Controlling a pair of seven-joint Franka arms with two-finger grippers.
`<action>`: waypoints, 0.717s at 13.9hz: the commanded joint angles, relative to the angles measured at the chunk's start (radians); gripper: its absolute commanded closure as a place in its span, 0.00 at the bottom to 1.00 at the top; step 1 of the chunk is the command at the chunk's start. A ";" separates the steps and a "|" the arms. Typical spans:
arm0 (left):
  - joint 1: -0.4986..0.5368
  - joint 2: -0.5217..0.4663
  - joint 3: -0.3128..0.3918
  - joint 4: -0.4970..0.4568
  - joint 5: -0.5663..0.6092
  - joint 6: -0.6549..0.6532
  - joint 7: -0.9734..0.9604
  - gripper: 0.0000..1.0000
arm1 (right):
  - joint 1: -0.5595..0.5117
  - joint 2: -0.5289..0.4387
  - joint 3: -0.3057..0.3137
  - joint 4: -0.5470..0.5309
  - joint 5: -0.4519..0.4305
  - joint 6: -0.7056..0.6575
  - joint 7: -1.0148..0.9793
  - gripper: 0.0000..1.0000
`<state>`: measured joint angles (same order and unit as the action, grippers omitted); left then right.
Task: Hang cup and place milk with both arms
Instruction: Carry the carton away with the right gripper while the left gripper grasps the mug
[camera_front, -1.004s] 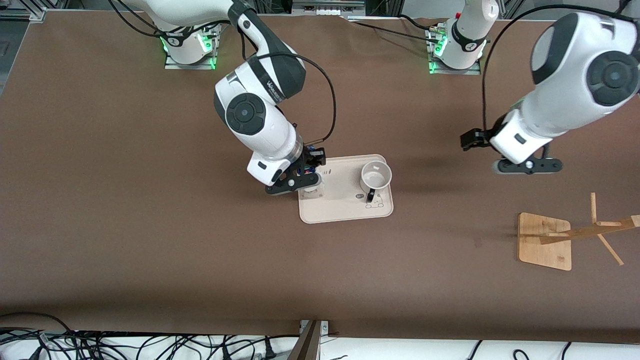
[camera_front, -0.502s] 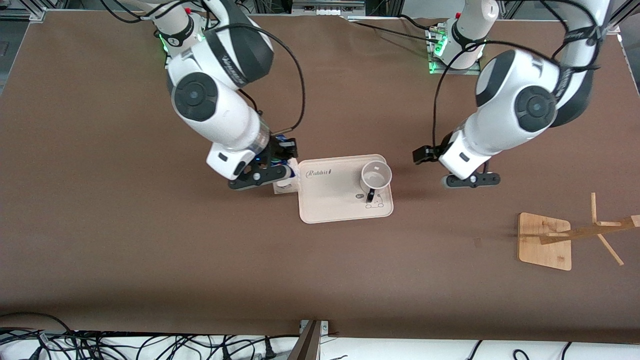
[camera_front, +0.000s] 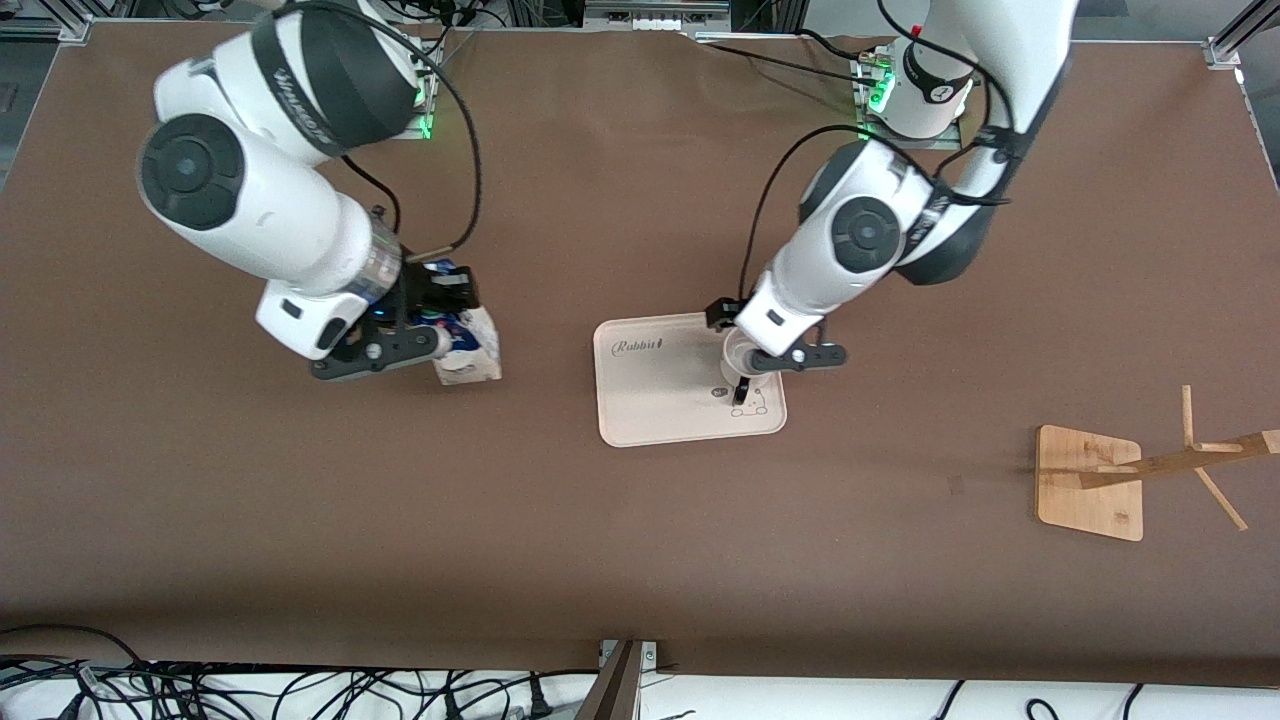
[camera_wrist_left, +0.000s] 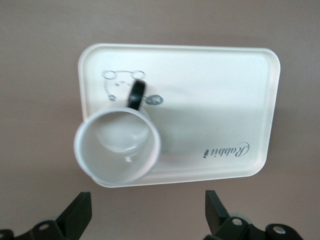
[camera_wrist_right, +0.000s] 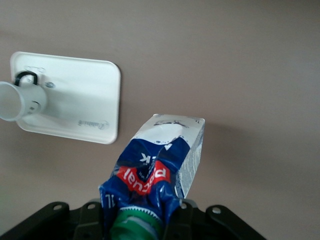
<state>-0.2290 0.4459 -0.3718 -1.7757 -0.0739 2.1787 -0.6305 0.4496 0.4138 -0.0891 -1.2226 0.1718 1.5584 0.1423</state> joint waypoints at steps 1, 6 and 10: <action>-0.022 0.048 0.004 0.015 0.081 0.029 -0.009 0.00 | -0.067 -0.047 -0.015 -0.020 -0.020 -0.061 -0.119 0.68; -0.055 0.100 0.004 0.013 0.213 0.055 0.003 0.00 | -0.184 -0.052 -0.026 -0.073 -0.020 -0.081 -0.286 0.68; -0.075 0.129 0.004 0.013 0.302 0.067 0.006 0.26 | -0.235 -0.059 -0.026 -0.188 -0.021 -0.081 -0.303 0.68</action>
<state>-0.2870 0.5562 -0.3714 -1.7752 0.1721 2.2392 -0.6324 0.2324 0.3834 -0.1268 -1.3377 0.1570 1.4801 -0.1400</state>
